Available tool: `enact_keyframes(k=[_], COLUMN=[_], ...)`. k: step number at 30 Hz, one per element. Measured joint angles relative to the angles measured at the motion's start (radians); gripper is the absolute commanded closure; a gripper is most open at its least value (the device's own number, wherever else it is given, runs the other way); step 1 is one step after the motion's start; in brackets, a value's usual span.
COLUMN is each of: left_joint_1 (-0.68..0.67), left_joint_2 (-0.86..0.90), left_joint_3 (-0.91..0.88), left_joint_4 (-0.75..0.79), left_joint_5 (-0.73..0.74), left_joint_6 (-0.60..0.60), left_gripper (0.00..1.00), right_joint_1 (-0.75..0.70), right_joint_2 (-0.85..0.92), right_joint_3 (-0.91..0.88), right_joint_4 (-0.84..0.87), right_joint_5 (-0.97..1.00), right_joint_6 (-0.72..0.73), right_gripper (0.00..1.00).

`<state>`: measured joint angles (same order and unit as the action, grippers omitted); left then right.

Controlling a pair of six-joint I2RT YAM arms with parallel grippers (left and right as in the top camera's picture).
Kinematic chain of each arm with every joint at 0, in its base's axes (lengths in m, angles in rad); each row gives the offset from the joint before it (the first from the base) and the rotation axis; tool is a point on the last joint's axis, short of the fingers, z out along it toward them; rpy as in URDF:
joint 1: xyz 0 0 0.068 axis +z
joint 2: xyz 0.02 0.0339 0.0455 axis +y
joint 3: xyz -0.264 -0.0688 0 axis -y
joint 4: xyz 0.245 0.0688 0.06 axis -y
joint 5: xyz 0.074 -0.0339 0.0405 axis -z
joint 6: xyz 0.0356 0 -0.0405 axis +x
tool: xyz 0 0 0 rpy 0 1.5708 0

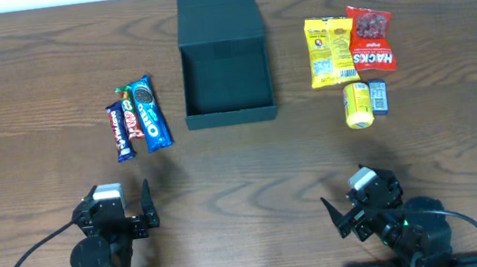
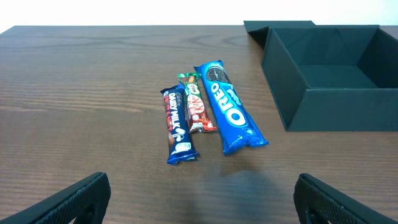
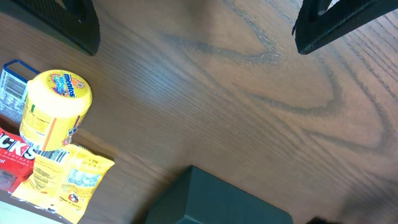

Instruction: Pack container

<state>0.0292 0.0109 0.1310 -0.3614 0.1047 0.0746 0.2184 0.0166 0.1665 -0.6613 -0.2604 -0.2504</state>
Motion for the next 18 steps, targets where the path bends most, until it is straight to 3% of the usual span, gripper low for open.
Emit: enact_keyframes(k=[6, 9, 13, 18], left_joint_1=[0.0, 0.0, 0.0, 0.0], left_joint_2=[0.0, 0.0, 0.0, 0.0], left_joint_3=[0.0, 0.0, 0.0, 0.0], left_joint_4=[0.0, 0.0, 0.0, 0.0], left_joint_5=[0.0, 0.0, 0.0, 0.0], left_joint_6=[0.0, 0.0, 0.0, 0.0], left_gripper=[0.04, 0.05, 0.05, 0.05], right_joint_1=[0.0, 0.0, 0.0, 0.0], right_joint_2=[0.0, 0.0, -0.002, -0.004], right_joint_3=[0.0, -0.005, -0.005, -0.007], right_joint_4=[0.016, 0.132, 0.337, 0.432], right_joint_5=[-0.009, -0.098, -0.294, -0.432], right_joint_6=[0.008, 0.084, 0.305, 0.676], right_gripper=[0.01, 0.01, 0.01, 0.01])
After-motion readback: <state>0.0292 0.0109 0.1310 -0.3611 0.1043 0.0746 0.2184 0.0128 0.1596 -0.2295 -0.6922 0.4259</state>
